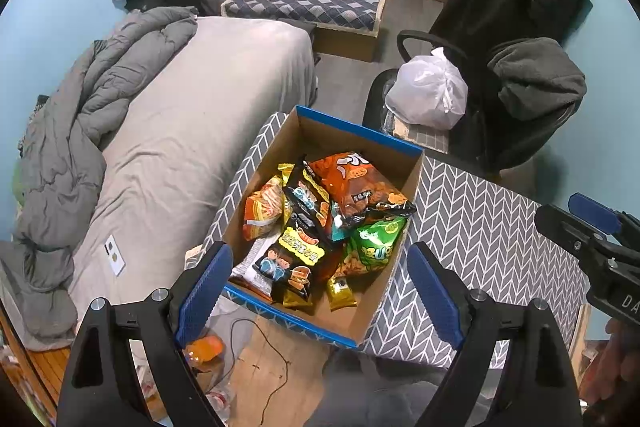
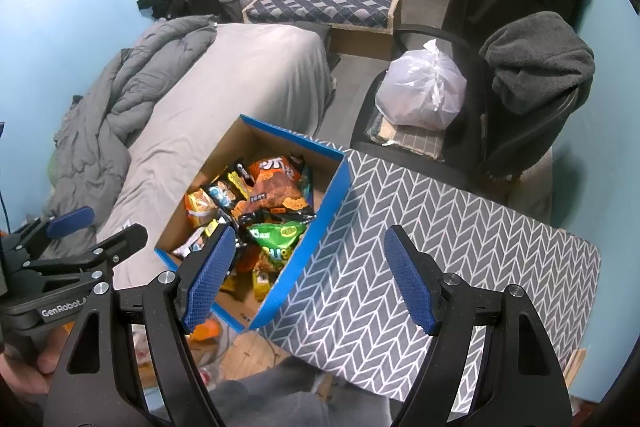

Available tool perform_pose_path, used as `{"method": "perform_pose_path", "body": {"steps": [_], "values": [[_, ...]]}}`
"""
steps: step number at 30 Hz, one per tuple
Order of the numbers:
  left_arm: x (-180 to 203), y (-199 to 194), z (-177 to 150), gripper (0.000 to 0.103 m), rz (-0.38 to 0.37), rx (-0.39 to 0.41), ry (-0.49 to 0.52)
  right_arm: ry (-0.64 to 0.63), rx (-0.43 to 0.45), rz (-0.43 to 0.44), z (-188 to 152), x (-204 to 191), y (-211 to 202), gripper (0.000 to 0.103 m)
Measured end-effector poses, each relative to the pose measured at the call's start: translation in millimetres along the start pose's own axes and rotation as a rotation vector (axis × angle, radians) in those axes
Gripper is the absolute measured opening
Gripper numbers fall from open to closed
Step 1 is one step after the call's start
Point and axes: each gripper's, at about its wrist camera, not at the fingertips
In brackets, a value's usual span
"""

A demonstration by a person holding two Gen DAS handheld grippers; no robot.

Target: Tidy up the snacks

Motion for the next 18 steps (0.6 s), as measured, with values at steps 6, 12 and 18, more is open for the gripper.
{"method": "perform_pose_path", "body": {"steps": [6, 12, 18], "values": [[1.4, -1.3, 0.1, 0.09, 0.0, -0.002, -0.006, -0.003, -0.002, 0.008, -3.8, -0.7, -2.5, 0.077], [4.3, -4.7, 0.1, 0.09, 0.001, -0.003, -0.015, -0.01, -0.007, 0.018, -4.6, -2.5, -3.2, 0.077], [7.2, -8.0, -0.1, 0.09, 0.008, 0.007, -0.018, -0.02, -0.011, 0.031, -1.6, -1.8, -2.7, 0.077]]}}
Point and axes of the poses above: each gripper's, at about its wrist camera, not at the fingertips, and y roughly the way its jaws point, x to its right, z to its top, and after that the axes turned 6 degrees about y, right-handed
